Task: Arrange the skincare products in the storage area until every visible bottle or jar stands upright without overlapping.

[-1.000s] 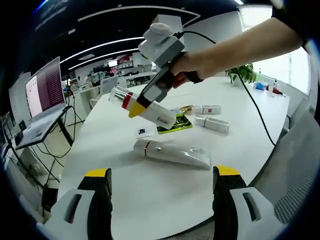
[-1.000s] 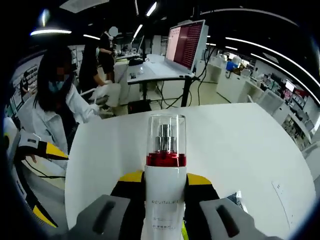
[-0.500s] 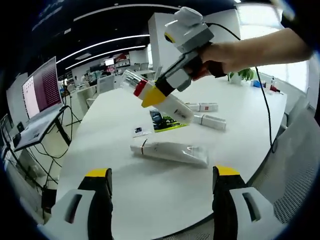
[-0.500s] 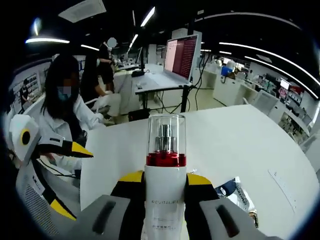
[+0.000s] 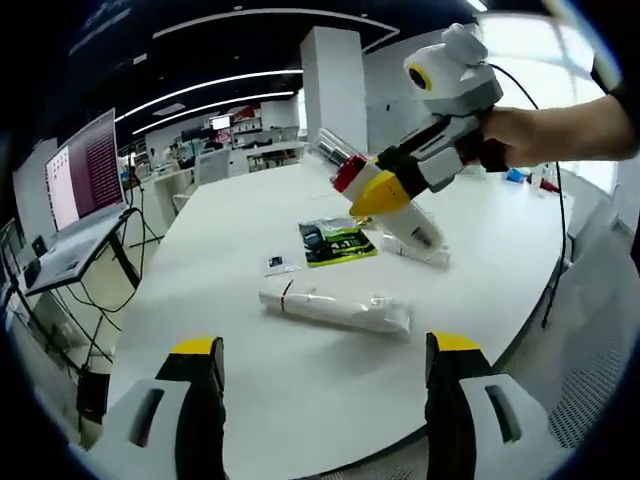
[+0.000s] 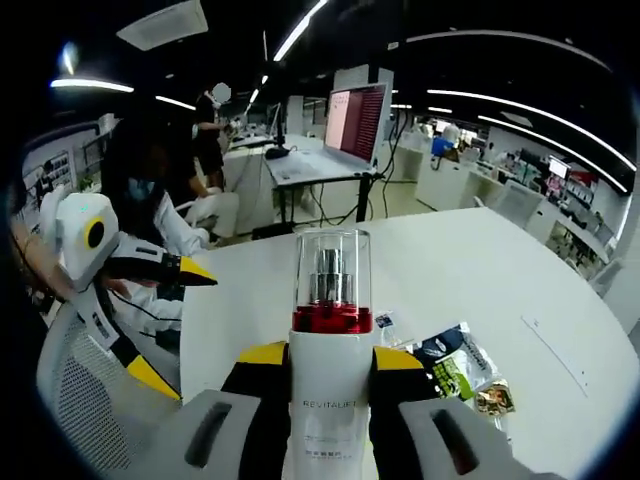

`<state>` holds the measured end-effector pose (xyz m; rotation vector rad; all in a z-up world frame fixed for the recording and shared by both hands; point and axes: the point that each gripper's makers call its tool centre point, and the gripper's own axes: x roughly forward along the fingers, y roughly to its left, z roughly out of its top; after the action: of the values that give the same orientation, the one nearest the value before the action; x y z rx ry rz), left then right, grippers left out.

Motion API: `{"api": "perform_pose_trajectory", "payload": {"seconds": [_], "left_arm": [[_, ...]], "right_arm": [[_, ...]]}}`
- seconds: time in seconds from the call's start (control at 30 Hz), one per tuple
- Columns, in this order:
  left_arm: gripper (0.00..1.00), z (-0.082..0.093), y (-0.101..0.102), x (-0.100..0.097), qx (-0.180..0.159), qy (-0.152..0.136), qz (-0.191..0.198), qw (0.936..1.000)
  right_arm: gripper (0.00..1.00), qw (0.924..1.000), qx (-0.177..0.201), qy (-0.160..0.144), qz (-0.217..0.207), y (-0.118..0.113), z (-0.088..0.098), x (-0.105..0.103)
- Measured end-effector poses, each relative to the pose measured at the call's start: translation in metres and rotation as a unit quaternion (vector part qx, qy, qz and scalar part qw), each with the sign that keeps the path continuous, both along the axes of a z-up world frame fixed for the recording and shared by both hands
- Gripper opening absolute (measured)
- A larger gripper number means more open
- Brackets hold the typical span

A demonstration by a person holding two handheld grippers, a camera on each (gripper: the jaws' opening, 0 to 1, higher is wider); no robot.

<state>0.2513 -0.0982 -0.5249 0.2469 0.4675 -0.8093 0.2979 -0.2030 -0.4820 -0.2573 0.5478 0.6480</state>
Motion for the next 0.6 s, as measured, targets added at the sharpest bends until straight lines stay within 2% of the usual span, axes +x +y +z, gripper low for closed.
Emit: {"api": "perform_pose_trajectory", "payload": {"seconds": [0.13,0.17,0.3,0.5,0.6], "left_arm": [[0.76,0.006,0.003,0.003,-0.012,0.01,0.0,0.9999],[0.76,0.013,0.003,0.003,-0.024,0.017,0.003,0.9996],[0.76,0.048,-0.01,0.006,-0.108,0.038,0.009,0.9934],[0.77,0.092,-0.043,0.001,-0.199,0.079,-0.009,0.9767],[0.8,0.112,-0.062,-0.005,-0.252,0.099,-0.024,0.9624]], "right_arm": [[0.19,0.9998,0.012,-0.015,-0.007,-0.001,0.009,-0.009],[0.19,0.9997,0.013,-0.019,-0.009,-0.001,0.011,-0.012],[0.19,0.9992,0.012,-0.036,-0.01,-0.002,0.016,-0.02],[0.19,0.997,0.003,-0.076,-0.014,0.003,0.034,-0.038],[0.19,0.9956,0.0,-0.091,-0.02,0.003,0.039,-0.045]]}}
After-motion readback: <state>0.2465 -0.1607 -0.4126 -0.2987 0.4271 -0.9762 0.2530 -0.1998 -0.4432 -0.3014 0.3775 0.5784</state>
